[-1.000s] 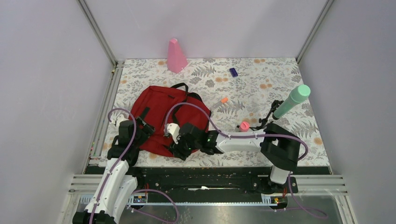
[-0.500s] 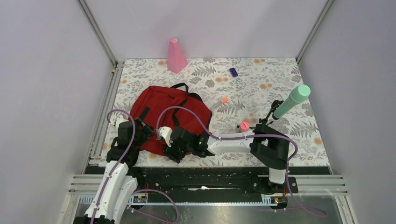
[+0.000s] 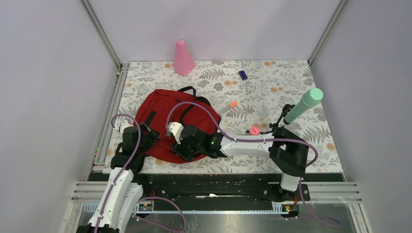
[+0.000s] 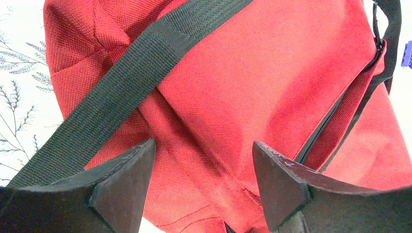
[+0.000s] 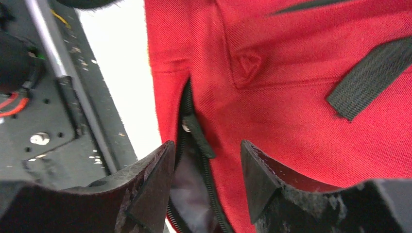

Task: Pack the student bag
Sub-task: Zip the student bag at the center of the board.

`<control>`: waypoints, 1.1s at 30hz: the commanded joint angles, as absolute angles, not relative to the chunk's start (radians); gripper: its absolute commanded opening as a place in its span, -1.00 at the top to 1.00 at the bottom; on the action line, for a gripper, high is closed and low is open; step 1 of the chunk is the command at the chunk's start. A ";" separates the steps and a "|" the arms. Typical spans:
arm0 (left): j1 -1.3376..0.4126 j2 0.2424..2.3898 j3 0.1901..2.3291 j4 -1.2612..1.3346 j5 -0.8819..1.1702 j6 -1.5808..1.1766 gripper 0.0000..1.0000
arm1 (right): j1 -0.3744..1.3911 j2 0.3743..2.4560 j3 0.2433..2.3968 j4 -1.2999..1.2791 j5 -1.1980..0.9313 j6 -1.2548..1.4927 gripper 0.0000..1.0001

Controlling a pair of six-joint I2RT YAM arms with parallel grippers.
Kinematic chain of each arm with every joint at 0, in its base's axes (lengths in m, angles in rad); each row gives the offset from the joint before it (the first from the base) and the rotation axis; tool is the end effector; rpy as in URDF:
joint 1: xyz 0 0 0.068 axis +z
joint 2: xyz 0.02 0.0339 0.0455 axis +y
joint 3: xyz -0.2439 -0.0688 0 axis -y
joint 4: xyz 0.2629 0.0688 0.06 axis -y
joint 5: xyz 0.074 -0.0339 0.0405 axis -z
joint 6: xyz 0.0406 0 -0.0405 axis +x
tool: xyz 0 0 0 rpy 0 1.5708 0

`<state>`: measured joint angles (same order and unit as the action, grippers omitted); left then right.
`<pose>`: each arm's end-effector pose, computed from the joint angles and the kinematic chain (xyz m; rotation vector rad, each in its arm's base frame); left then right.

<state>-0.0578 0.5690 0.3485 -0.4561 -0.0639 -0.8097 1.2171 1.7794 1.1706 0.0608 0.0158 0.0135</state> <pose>0.1733 -0.0074 0.1743 -0.8679 2.1037 -0.3926 0.1455 0.3922 0.1913 -1.2388 1.8210 0.6992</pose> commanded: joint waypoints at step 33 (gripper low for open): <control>-0.055 0.627 0.304 -0.325 -0.047 -0.847 -0.30 | 1.244 1.965 1.312 0.008 0.044 -0.056 0.15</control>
